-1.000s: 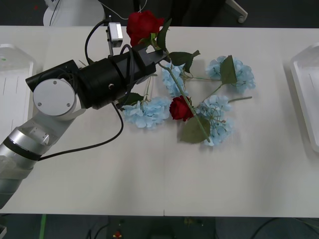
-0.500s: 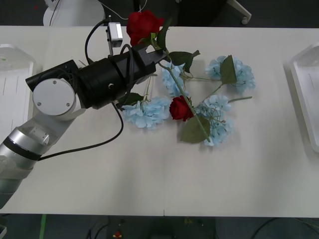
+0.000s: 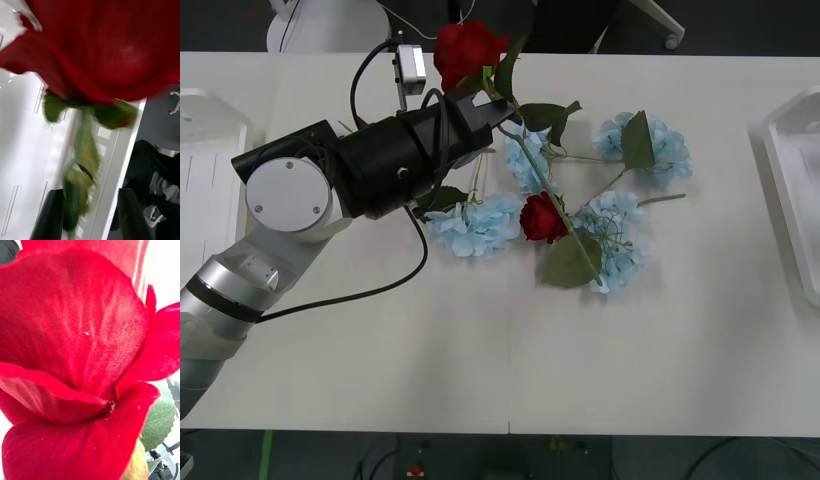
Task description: Put the red flowers into the right box and the blue flowers into the left box
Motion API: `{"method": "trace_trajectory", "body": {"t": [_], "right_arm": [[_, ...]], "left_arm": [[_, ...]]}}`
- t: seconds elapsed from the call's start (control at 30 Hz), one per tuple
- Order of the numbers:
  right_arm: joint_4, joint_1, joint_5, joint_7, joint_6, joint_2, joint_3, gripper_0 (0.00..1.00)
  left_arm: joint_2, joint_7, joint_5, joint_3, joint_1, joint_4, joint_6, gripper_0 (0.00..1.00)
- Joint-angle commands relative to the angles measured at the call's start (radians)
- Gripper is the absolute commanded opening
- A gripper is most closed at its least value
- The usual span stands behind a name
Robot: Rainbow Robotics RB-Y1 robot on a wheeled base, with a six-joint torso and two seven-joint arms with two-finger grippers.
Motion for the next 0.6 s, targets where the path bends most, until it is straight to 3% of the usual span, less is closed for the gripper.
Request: {"method": "trace_trajectory", "body": {"t": [0.03,0.13,0.37,0.6], "right_arm": [[-0.003,-0.053,-0.042,-0.007,0.051,-0.017,-0.011,0.71],[-0.018,-0.056,-0.078,0.001,0.083,-0.031,-0.019,0.8],[-0.084,-0.056,-0.249,0.024,0.167,-0.078,-0.031,0.83],[-0.219,-0.051,-0.662,0.045,0.404,-0.192,-0.033,0.96]], "left_arm": [[-0.002,-0.028,0.011,0.032,-0.045,-0.028,0.006,0.0],[-0.002,-0.028,0.011,0.034,-0.045,-0.028,0.006,0.0],[-0.002,-0.028,0.011,0.035,-0.045,-0.028,0.006,0.0],[-0.002,-0.028,0.011,0.037,-0.045,-0.028,0.006,0.0]]}}
